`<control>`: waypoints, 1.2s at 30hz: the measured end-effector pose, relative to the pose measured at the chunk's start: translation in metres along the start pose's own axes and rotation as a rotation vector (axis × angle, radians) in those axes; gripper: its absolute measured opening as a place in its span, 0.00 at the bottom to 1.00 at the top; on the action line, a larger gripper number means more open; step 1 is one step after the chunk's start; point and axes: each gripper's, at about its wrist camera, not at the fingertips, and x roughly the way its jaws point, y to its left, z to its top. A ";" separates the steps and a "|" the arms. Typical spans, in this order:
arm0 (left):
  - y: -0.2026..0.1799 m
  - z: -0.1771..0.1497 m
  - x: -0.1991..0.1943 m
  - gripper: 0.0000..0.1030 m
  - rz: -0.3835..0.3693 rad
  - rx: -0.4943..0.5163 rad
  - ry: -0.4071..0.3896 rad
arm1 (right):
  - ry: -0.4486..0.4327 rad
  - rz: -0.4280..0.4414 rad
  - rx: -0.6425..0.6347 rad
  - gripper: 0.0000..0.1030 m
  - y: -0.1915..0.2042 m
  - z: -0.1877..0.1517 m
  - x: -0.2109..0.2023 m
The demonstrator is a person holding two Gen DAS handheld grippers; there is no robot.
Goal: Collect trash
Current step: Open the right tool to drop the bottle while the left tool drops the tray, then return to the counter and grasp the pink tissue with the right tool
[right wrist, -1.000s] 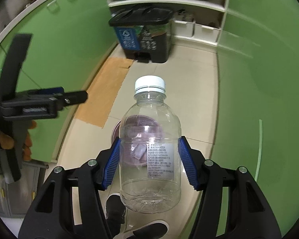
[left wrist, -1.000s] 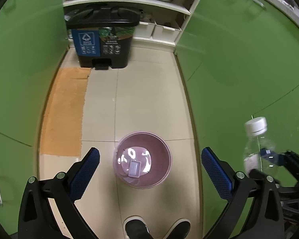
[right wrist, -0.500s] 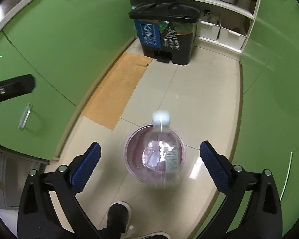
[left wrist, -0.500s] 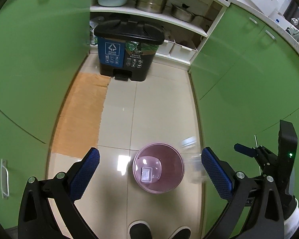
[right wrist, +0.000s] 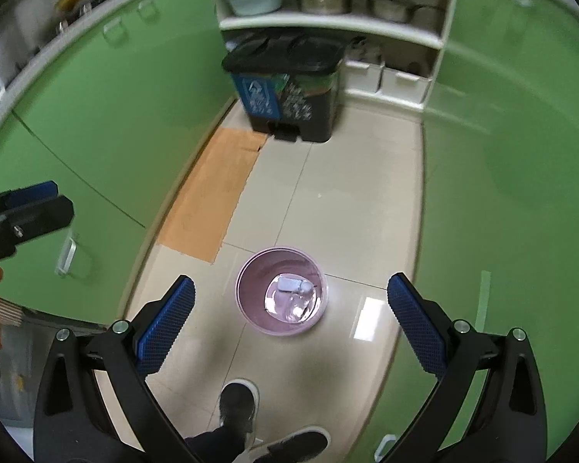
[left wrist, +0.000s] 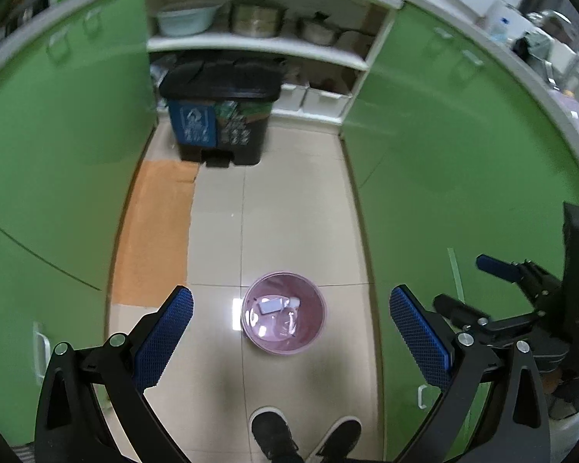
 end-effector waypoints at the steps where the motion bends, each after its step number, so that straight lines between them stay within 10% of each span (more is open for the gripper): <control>1: -0.012 0.006 -0.018 0.95 0.000 0.011 -0.001 | -0.007 0.000 0.009 0.95 -0.002 0.002 -0.018; 16: -0.167 0.067 -0.216 0.95 -0.096 0.166 -0.029 | -0.205 -0.188 0.247 0.97 -0.075 -0.012 -0.366; 36: -0.398 0.061 -0.247 0.95 -0.401 0.680 -0.042 | -0.252 -0.513 0.808 0.97 -0.196 -0.176 -0.498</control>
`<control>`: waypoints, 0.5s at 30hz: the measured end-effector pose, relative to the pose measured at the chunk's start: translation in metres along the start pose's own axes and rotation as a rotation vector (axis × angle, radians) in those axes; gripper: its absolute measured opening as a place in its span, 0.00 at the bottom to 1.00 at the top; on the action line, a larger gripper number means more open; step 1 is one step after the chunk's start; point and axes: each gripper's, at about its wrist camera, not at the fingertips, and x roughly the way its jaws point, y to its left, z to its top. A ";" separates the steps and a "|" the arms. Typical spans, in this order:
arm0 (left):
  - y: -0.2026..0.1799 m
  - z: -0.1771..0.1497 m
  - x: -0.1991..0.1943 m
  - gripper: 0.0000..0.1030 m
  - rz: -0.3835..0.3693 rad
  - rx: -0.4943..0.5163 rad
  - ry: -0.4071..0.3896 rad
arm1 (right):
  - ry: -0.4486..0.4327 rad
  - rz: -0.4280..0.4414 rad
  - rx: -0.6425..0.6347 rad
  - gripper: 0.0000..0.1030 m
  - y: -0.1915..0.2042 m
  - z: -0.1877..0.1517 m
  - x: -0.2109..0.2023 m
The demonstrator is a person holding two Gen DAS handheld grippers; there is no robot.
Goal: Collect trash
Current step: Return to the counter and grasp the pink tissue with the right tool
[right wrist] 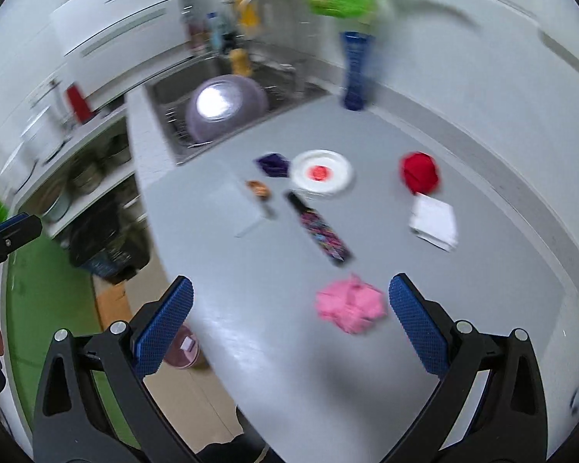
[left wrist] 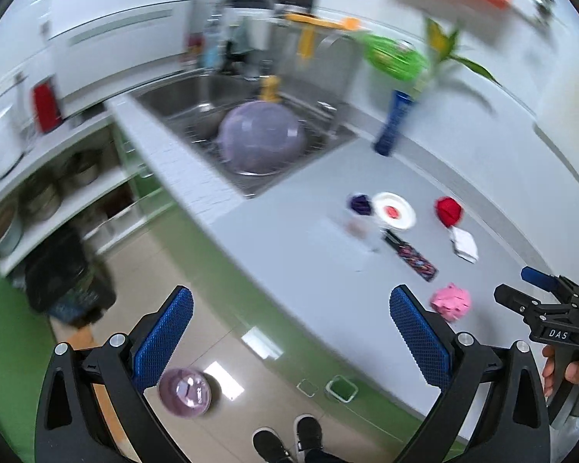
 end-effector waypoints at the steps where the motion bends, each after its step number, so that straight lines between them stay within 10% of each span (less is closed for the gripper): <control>1: -0.009 0.003 0.004 0.95 -0.008 0.024 0.003 | -0.004 -0.013 0.015 0.97 -0.008 -0.003 -0.003; 15: -0.086 0.018 0.043 0.95 -0.095 0.207 0.059 | -0.027 -0.052 0.090 0.97 -0.078 -0.013 -0.021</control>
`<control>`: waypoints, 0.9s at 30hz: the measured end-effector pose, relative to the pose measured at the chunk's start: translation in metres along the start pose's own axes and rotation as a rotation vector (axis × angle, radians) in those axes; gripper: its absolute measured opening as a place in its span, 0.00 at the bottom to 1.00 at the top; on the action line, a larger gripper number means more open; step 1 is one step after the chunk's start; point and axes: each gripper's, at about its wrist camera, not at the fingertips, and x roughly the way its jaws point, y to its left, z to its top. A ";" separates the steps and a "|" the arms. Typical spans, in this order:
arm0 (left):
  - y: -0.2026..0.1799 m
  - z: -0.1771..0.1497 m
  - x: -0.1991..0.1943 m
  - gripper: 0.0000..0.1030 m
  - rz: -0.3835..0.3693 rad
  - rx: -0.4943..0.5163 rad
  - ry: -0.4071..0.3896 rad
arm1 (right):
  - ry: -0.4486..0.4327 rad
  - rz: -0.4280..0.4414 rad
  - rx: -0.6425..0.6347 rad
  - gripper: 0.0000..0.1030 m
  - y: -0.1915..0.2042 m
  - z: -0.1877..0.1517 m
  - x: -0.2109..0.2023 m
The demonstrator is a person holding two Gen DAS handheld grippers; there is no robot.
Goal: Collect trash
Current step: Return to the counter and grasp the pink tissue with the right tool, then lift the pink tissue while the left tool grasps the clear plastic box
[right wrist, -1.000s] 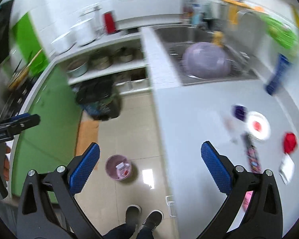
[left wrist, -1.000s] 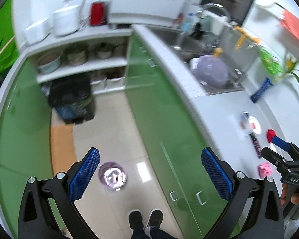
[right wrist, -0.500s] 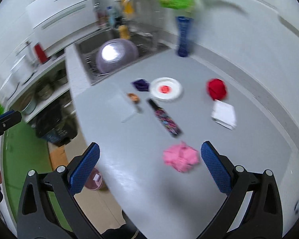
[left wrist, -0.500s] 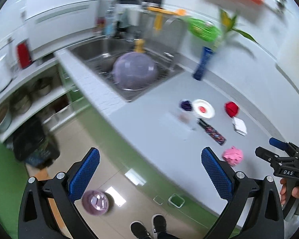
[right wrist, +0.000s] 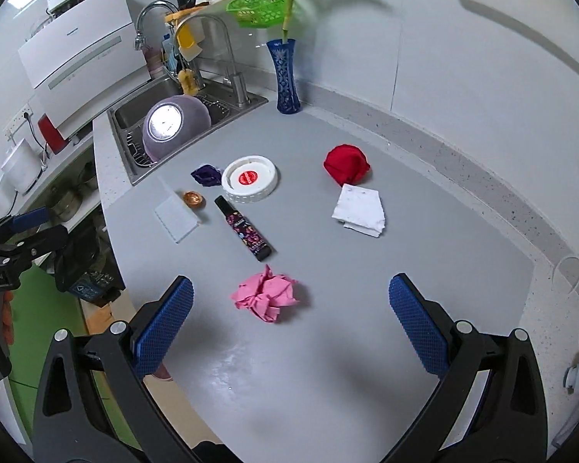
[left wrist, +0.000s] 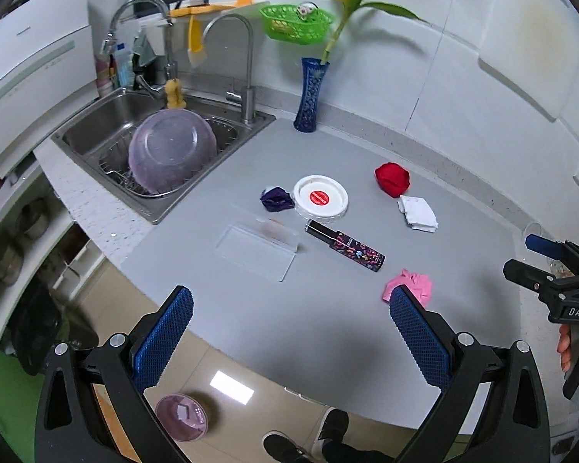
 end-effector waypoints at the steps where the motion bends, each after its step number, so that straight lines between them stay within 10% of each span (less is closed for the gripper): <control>1: -0.001 0.001 0.004 0.95 0.003 0.000 0.006 | 0.008 0.002 -0.004 0.97 -0.002 -0.001 0.005; 18: 0.003 0.015 0.060 0.95 0.025 -0.058 0.096 | 0.321 0.102 -0.235 0.96 0.029 -0.010 0.148; 27: 0.014 0.014 0.074 0.95 0.013 -0.132 0.117 | 0.392 0.133 -0.283 0.41 0.034 -0.020 0.162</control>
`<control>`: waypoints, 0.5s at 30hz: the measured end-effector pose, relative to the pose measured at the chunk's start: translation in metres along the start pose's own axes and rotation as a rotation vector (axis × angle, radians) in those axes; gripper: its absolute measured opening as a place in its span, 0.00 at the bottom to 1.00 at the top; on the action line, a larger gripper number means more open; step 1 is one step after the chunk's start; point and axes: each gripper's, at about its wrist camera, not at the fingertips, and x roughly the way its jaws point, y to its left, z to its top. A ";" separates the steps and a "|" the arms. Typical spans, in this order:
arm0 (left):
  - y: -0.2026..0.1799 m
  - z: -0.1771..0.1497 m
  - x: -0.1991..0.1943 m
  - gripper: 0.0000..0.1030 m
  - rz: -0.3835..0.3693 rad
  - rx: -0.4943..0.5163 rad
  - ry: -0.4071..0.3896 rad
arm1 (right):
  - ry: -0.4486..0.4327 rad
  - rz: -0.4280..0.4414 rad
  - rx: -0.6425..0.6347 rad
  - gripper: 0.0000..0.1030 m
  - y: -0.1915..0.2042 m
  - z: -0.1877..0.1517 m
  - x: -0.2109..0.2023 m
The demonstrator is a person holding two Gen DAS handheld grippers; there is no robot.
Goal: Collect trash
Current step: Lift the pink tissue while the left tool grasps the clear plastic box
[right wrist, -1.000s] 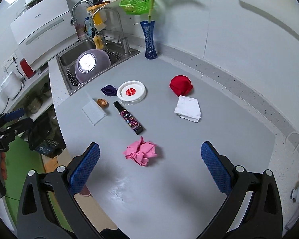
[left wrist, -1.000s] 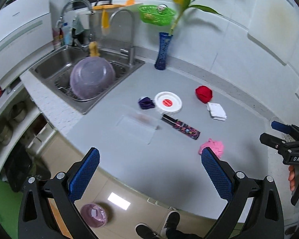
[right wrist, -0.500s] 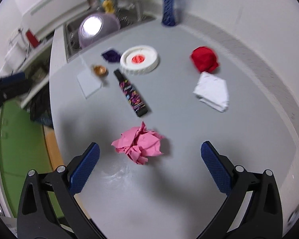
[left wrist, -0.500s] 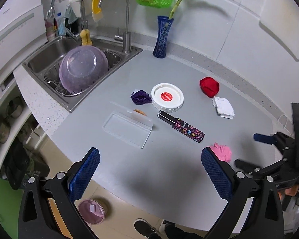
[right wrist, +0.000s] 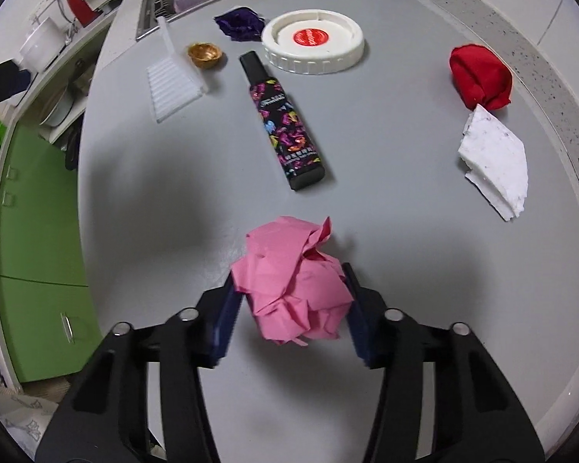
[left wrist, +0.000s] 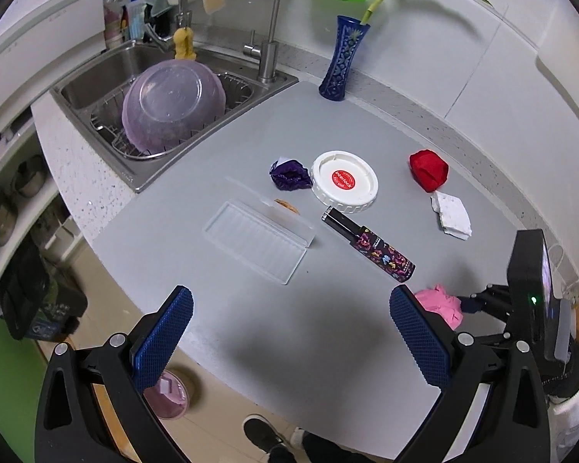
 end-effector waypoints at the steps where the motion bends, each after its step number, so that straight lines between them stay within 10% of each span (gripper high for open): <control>1: 0.000 0.001 0.002 0.95 -0.004 -0.009 0.003 | -0.007 0.003 -0.002 0.38 0.000 -0.001 -0.003; 15: 0.002 0.029 0.048 0.95 0.015 -0.218 0.050 | -0.136 -0.016 0.008 0.33 -0.011 -0.004 -0.057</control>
